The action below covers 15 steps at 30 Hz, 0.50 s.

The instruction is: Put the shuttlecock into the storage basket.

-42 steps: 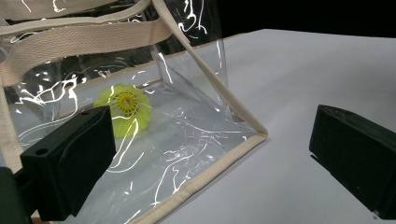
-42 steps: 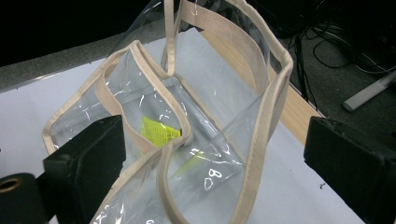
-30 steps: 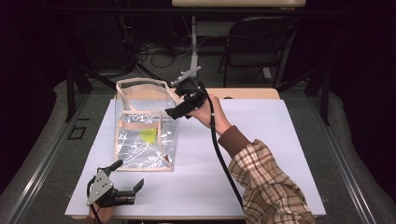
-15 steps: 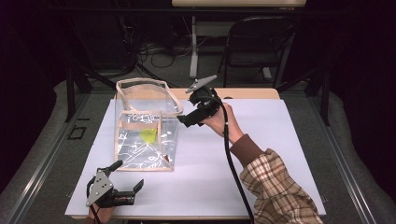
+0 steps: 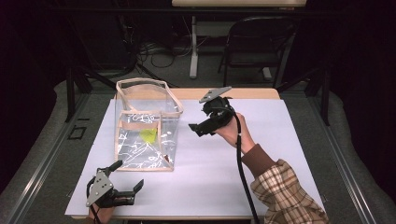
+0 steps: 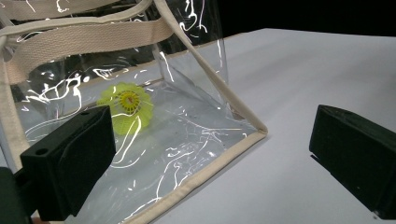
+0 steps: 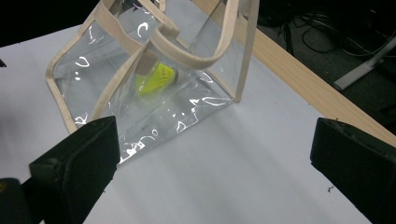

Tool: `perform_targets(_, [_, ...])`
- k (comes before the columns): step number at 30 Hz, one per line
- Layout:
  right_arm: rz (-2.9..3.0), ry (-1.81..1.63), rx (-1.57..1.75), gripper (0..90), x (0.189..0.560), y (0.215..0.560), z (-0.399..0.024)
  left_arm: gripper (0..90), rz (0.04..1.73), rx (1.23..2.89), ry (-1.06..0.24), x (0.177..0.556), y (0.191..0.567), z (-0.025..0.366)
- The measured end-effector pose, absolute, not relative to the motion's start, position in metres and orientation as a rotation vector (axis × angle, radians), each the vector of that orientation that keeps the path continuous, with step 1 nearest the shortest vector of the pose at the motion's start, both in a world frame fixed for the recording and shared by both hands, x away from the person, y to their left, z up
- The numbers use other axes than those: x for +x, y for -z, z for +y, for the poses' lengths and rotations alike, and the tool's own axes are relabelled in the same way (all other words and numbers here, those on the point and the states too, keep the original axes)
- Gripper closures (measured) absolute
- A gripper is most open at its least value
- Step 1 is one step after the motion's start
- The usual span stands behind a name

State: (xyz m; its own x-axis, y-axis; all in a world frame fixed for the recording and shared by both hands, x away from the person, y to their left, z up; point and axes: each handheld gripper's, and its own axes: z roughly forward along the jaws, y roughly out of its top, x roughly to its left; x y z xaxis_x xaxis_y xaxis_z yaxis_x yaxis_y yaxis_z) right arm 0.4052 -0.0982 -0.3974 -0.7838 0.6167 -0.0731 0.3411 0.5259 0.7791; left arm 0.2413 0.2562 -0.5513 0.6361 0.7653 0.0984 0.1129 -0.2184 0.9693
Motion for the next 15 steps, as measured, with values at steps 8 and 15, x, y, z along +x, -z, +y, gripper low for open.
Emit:
perform_targets(8, [2.414, -1.117, 0.816, 0.9, 0.393, 0.409, -0.118, 0.3, 0.722, 1.710, -0.707, 0.241, 0.551, 0.256])
perform_targets(15, [2.394, -1.132, 0.831, 0.9, 0.384, 0.413, -0.133, 0.3, 0.723, 1.712, -0.708, 0.242, 0.551, 0.256])
